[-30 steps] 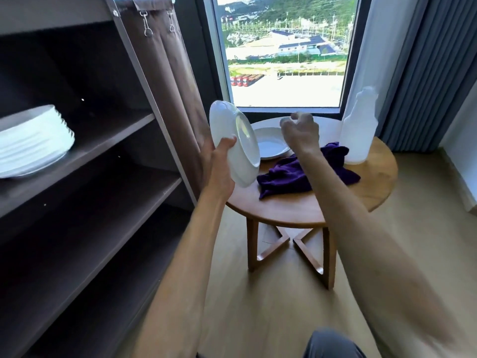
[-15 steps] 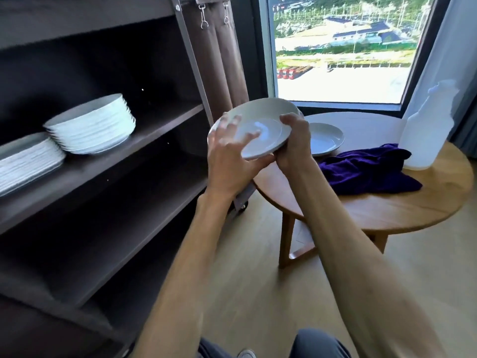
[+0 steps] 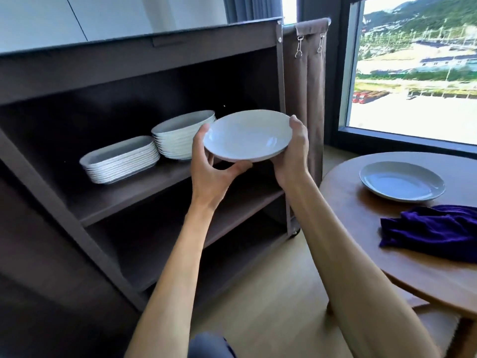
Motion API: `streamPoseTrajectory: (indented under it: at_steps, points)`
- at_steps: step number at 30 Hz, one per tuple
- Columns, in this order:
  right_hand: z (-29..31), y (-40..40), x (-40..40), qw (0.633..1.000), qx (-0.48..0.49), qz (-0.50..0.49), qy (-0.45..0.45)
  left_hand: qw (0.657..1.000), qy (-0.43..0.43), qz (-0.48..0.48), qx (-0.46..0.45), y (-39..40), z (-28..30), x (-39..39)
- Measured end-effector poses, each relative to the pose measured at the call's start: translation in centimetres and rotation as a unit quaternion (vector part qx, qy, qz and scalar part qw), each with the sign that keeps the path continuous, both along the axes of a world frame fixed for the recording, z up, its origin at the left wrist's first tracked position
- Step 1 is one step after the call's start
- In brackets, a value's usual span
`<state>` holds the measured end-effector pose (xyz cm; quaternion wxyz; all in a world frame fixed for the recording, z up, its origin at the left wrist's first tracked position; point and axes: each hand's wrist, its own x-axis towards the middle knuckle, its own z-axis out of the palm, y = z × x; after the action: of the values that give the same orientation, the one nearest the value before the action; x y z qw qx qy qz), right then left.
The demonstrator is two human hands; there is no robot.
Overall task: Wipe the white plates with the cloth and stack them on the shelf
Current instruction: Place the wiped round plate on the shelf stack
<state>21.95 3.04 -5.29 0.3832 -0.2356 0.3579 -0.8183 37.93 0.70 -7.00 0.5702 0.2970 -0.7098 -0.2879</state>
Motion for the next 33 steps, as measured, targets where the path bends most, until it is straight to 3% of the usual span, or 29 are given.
streamPoseTrajectory:
  at_steps: [7,15,33]
  points:
    - [2.7,-9.7,2.9,0.99,-0.009,0.018,0.138,0.994,-0.01,0.094,-0.061,-7.6,2.1,3.4]
    - [3.1,-19.5,5.8,0.981,0.004,0.061,0.186,0.985,0.002,0.163,-0.062,-15.3,3.5,6.5]
    - [1.9,-24.3,7.2,0.965,0.059,0.091,0.239,0.985,0.006,0.162,0.055,-21.0,2.4,7.5]
